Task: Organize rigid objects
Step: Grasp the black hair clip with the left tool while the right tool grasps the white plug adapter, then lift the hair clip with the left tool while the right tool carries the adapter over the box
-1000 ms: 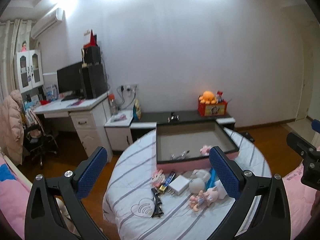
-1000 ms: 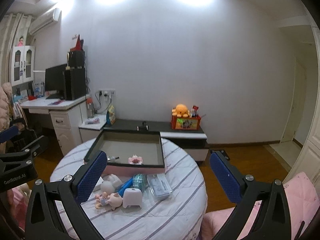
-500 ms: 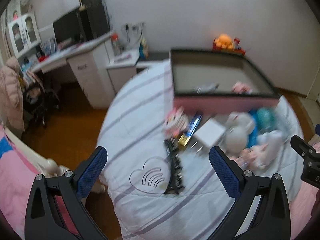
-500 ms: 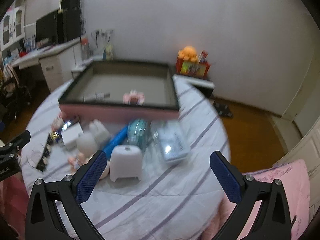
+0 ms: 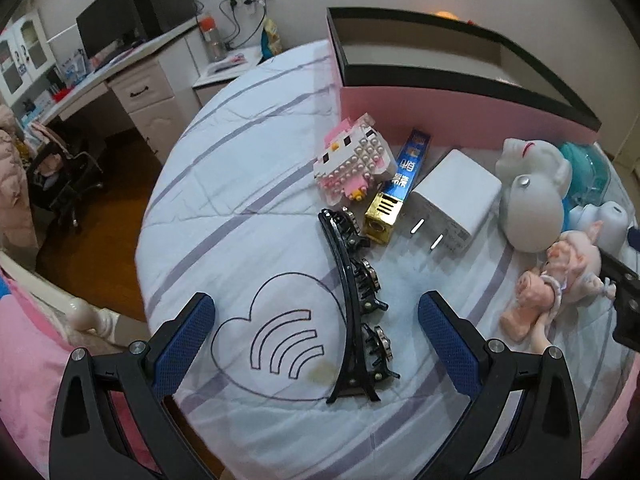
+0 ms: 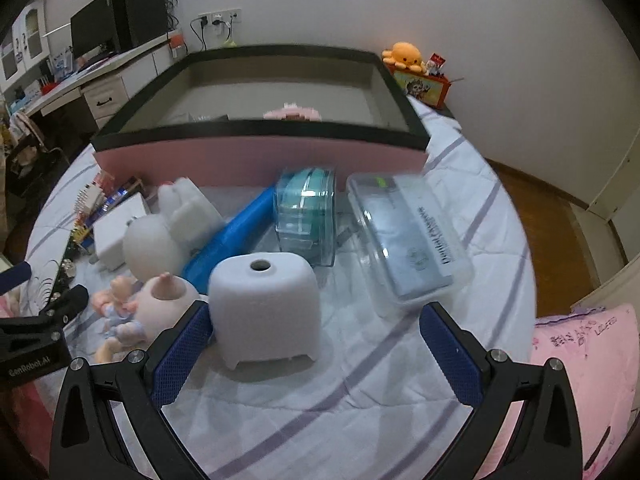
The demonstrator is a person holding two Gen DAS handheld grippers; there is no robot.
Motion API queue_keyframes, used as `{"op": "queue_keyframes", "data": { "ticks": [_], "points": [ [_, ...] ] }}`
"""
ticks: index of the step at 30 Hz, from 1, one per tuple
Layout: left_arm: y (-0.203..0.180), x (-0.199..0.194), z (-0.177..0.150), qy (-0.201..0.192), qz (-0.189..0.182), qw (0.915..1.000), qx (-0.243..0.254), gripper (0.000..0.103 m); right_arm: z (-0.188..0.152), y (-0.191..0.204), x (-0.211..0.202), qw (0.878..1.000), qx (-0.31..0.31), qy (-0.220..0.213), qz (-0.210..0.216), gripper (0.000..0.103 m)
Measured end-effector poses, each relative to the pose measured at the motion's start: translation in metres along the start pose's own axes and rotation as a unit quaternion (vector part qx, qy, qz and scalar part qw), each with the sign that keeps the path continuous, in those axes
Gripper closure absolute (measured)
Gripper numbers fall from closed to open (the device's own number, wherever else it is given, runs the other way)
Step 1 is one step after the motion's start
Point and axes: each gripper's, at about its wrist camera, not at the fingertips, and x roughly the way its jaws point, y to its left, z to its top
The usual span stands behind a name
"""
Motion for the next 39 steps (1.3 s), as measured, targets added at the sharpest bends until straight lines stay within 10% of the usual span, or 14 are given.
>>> {"op": "queue_keyframes", "data": {
  "ticks": [4,7,26,39],
  "points": [
    [0.004,-0.009,-0.002,-0.012,-0.025,0.9996,-0.01,0.048,0.0,-0.005,0.01,0.998,0.02,0.023,0.046,0.044],
    [0.006,-0.014,-0.002,-0.006,-0.046,0.9988,-0.016,0.083,-0.001,0.007,0.006,1.0,-0.008,0.017,0.013,0.045],
    [-0.002,-0.045,0.006,-0.028,-0.041,0.9988,0.001,0.083,0.002,0.001,-0.043,0.999,-0.007,-0.039,0.034,0.045],
    [-0.011,-0.155,0.032,-0.171,-0.036,0.9845,0.006,0.083,0.007,-0.014,-0.168,0.978,0.005,-0.205,0.026,0.045]
  ]
}}
